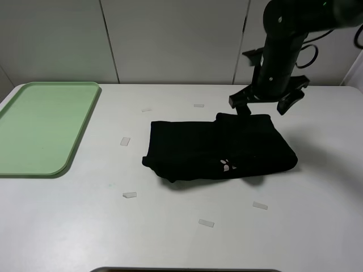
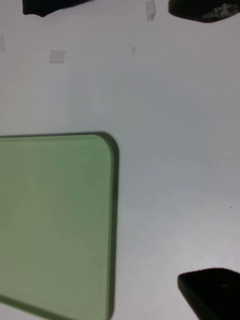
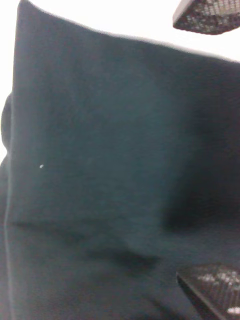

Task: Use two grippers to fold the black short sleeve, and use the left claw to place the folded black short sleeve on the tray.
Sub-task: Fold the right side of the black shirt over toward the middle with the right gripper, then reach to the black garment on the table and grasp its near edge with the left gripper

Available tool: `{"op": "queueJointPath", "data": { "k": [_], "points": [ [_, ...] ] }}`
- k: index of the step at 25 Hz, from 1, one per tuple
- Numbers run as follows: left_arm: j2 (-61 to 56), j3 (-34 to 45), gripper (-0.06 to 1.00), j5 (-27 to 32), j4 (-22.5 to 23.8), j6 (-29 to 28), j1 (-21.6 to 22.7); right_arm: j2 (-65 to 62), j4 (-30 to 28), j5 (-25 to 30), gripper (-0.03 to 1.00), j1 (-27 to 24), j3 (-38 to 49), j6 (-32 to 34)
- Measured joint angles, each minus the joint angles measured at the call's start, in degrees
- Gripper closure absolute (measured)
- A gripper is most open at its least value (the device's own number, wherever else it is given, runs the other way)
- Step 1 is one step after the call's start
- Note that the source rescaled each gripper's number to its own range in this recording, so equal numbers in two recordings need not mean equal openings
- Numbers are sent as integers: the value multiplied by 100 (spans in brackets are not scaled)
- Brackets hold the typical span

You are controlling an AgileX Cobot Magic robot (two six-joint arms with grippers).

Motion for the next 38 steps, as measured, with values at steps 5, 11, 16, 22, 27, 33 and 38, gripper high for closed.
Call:
{"op": "queueJointPath", "data": {
  "k": [5, 11, 16, 22, 27, 33, 38],
  "points": [
    [0, 0, -4, 0, 0, 0, 0, -979, 120, 617, -3, 17, 6, 24],
    [0, 0, -4, 0, 0, 0, 0, -1847, 212, 1200, -3, 17, 37, 28],
    [0, 0, -4, 0, 0, 0, 0, -2809, 411, 1211, -3, 17, 748, 28],
    [0, 0, -4, 0, 0, 0, 0, -4393, 643, 1246, -3, 17, 2214, 28],
    [0, 0, -4, 0, 0, 0, 0, -5910, 661, 1251, -3, 17, 3226, 28],
    [0, 0, -4, 0, 0, 0, 0, -7829, 665, 1265, -3, 11, 4176, -4],
    [0, 0, -4, 0, 0, 0, 0, -9318, 683, 895, -3, -613, 4664, -209]
  ]
}}
